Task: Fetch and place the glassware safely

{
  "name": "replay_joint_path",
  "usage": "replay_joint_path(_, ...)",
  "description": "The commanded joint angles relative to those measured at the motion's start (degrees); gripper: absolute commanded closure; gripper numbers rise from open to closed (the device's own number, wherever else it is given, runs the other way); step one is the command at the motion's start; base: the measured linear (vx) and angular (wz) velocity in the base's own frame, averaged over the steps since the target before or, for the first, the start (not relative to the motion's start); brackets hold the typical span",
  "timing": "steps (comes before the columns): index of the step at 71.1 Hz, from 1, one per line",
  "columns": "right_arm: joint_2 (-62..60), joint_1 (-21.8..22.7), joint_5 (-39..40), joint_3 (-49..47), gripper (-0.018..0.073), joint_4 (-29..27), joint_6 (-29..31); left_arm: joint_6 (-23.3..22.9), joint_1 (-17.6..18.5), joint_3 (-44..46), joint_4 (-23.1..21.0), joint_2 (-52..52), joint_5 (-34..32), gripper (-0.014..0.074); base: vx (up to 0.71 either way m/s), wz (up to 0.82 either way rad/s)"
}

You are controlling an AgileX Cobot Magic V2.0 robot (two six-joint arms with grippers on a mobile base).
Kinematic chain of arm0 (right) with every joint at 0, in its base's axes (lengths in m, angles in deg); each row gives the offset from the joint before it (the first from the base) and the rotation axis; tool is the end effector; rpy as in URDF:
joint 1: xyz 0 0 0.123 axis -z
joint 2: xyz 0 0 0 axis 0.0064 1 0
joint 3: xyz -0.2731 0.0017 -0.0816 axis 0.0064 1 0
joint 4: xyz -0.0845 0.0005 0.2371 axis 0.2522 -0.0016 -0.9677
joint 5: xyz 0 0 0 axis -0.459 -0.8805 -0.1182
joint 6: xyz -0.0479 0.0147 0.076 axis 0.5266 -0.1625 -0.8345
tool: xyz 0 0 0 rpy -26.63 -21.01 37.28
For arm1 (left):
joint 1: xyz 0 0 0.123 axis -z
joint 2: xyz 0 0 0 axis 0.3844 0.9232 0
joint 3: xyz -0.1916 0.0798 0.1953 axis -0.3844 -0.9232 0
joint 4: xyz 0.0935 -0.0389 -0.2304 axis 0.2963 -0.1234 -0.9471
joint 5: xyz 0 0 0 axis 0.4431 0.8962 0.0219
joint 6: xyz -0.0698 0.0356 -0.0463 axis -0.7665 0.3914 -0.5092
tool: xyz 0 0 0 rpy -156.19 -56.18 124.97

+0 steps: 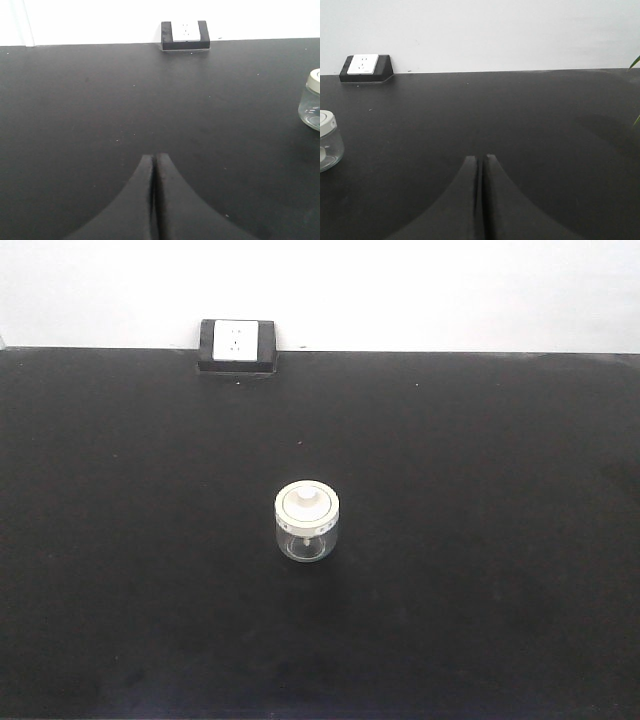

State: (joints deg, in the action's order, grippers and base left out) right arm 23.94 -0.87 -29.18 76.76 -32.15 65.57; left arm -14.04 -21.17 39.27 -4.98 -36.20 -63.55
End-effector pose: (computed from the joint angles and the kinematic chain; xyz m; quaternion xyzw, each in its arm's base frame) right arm 0.0565 0.0014 0.1896 -0.0048 0.7396 0.0095 0.6730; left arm 0.0551 -0.0018 0.1819 0.0213 0.7675 -0.0013 0.6407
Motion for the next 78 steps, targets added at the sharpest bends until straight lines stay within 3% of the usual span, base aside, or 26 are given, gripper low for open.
replay_joint_path(1,-0.8,0.2,4.1,1.1,0.0564,0.3,0.0,-0.3,0.1,-1.7,-0.5,-0.1,-4.3,0.0603,0.0,0.0)
replay_joint_path(78,-0.8,0.2,4.1,1.1,0.0564,0.3,0.0,-0.3,0.1,-1.7,-0.5,-0.1,-4.3,0.0603,0.0,0.0)
